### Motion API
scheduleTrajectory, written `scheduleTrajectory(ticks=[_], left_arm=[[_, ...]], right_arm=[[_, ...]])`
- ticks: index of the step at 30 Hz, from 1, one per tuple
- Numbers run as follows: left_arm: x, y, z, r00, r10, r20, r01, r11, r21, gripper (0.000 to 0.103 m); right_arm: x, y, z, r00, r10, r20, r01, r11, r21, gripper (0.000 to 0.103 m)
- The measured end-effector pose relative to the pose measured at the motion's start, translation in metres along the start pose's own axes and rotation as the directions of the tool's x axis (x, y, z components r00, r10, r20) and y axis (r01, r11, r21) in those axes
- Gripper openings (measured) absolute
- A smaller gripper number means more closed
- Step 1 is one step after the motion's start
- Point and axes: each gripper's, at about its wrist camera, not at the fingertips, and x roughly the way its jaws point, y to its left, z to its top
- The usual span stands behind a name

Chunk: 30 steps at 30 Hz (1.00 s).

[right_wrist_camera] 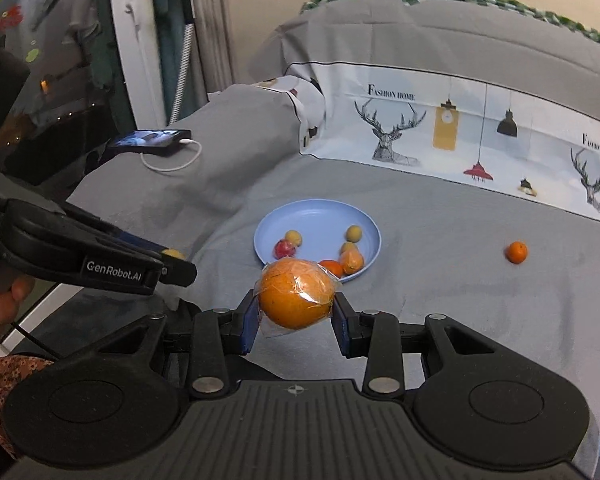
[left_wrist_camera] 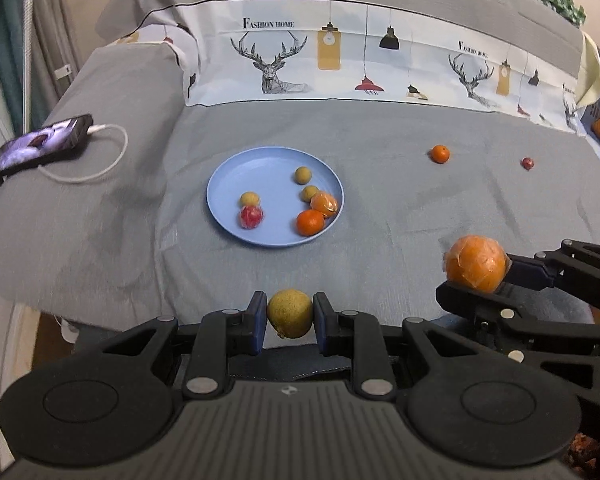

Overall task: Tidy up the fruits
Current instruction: 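Carry both fruits over the blue plate and open both tools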

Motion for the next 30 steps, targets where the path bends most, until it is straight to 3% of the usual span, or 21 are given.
scheduleTrajectory(ticks=[9,30], left_arm=[[-0.009,0.001,-0.004,0.999,-0.017,0.035,0.018,1.0,-0.019,0.027],[-0.001,0.002,-0.001,1.0,-0.028,0.015,0.028,0.999,-0.021,0.027]], right_arm=[[-0.006,0.011,-0.001,1.0,-0.021,-0.009,0.02,0.999,-0.033,0.039],[0.002,0.01,-0.002,0.999,-0.027,-0.025,0.026,0.999,-0.024,0.039]])
